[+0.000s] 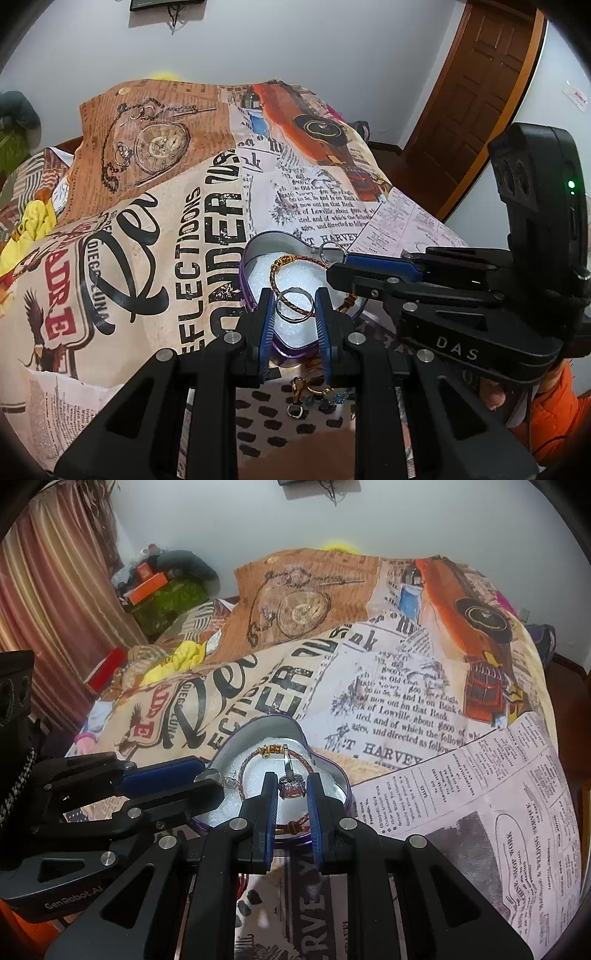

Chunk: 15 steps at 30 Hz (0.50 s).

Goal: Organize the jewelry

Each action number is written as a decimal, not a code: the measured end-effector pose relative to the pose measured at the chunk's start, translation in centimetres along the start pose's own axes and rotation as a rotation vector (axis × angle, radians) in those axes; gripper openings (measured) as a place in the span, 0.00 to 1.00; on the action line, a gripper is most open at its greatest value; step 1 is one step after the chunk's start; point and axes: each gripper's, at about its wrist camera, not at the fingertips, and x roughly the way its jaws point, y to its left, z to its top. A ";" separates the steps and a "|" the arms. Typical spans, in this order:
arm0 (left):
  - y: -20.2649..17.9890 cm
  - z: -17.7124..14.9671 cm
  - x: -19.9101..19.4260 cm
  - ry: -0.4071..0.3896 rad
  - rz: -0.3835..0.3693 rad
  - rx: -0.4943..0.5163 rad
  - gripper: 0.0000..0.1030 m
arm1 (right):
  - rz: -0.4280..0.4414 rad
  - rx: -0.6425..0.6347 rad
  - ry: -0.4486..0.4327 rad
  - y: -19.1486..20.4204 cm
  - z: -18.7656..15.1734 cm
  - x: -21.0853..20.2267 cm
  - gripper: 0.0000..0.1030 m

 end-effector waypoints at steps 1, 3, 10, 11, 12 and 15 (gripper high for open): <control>0.0 0.0 0.1 0.003 0.000 0.000 0.20 | 0.003 0.000 0.005 0.0 0.0 0.1 0.14; 0.1 0.0 0.1 0.006 -0.001 -0.001 0.20 | 0.004 -0.004 0.012 0.0 0.0 0.2 0.14; 0.2 0.1 -0.4 -0.008 0.008 -0.001 0.20 | -0.004 -0.031 0.026 0.5 0.0 0.4 0.14; 0.2 0.1 -0.5 -0.012 0.010 -0.003 0.20 | -0.006 -0.032 0.024 0.6 0.0 0.4 0.14; 0.3 0.1 -0.8 -0.016 0.012 -0.005 0.20 | -0.007 -0.035 0.025 0.6 0.0 0.3 0.14; 0.4 0.1 -1.4 -0.025 0.023 -0.006 0.20 | -0.012 -0.038 0.027 0.7 0.1 0.2 0.14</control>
